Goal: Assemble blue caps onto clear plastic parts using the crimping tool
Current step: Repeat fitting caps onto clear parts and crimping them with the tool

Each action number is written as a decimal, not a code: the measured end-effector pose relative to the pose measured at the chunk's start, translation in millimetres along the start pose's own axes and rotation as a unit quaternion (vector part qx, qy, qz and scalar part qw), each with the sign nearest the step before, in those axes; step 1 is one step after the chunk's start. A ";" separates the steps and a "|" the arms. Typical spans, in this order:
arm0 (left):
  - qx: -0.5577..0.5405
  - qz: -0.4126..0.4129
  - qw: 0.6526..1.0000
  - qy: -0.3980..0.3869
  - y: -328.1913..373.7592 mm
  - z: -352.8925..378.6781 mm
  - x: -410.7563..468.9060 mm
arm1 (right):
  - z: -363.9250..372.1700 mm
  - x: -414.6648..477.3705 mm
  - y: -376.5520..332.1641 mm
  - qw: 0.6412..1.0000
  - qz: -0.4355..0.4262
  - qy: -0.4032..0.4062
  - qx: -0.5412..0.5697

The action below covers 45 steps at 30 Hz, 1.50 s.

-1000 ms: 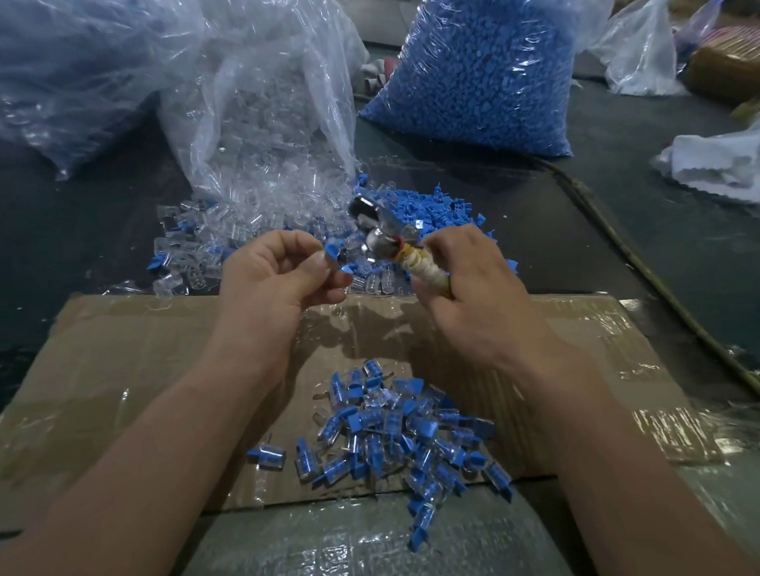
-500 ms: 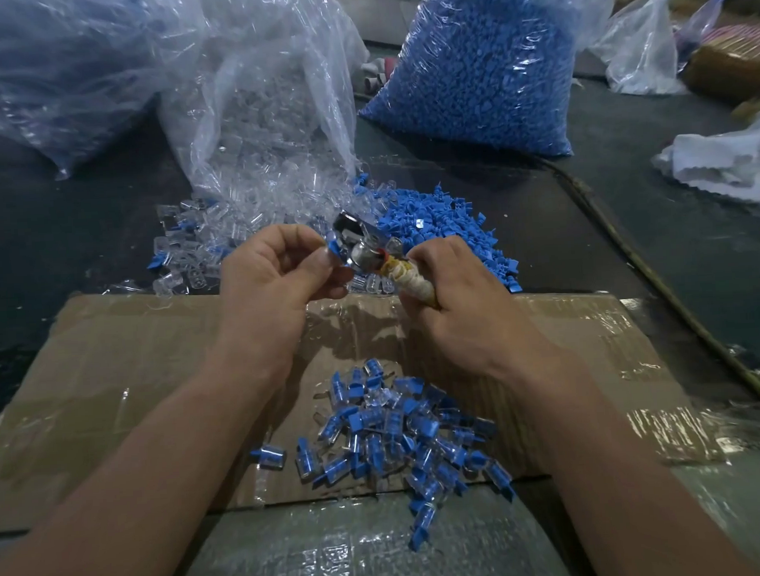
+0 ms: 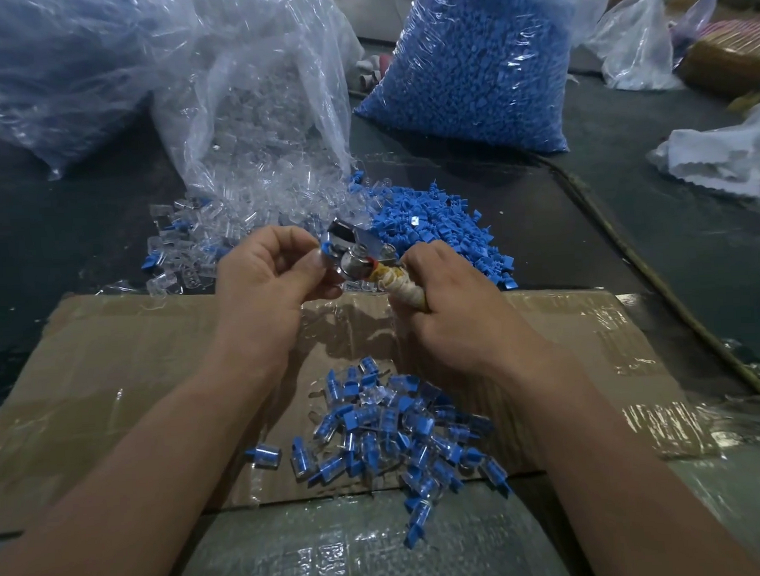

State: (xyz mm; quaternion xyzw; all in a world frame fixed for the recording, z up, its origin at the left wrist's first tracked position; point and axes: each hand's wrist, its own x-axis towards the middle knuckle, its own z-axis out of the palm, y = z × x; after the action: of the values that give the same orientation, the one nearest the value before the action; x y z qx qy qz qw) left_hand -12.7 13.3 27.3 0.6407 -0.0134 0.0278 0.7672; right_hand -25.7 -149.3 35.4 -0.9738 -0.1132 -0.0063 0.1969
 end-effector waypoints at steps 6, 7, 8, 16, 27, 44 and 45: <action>0.059 0.028 0.998 0.002 0.0 0.8 -1.8 | -0.8 1.2 -0.5 1.000 -0.003 -0.001 -0.005; 0.066 0.030 0.997 0.001 0.0 0.5 -2.1 | -1.0 1.3 -0.2 1.000 -0.005 0.000 -0.005; 0.072 0.032 0.997 0.002 0.1 0.6 -2.5 | -1.1 1.5 0.1 1.000 -0.005 0.001 -0.006; 0.089 0.036 0.995 0.009 1.0 1.4 -4.3 | 0.9 2.9 0.8 1.000 -0.006 0.006 -0.011; 0.078 0.024 0.997 0.018 1.8 1.8 -4.5 | 5.3 2.7 -0.6 1.000 -0.006 0.024 -0.018; 0.095 -0.060 0.960 -0.256 14.6 -6.1 -10.5 | -9.0 0.6 16.3 0.998 0.042 -0.050 -0.016; 0.109 -0.058 0.949 -0.289 13.7 -5.9 -10.3 | -9.5 0.3 15.2 0.997 0.042 -0.060 -0.013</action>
State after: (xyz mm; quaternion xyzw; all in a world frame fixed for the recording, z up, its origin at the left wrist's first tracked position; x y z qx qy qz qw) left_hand -23.8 21.3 39.1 0.7007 -0.1944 -0.2017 0.6562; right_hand -21.6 -166.5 38.3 -0.9789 -0.0836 0.0584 0.1769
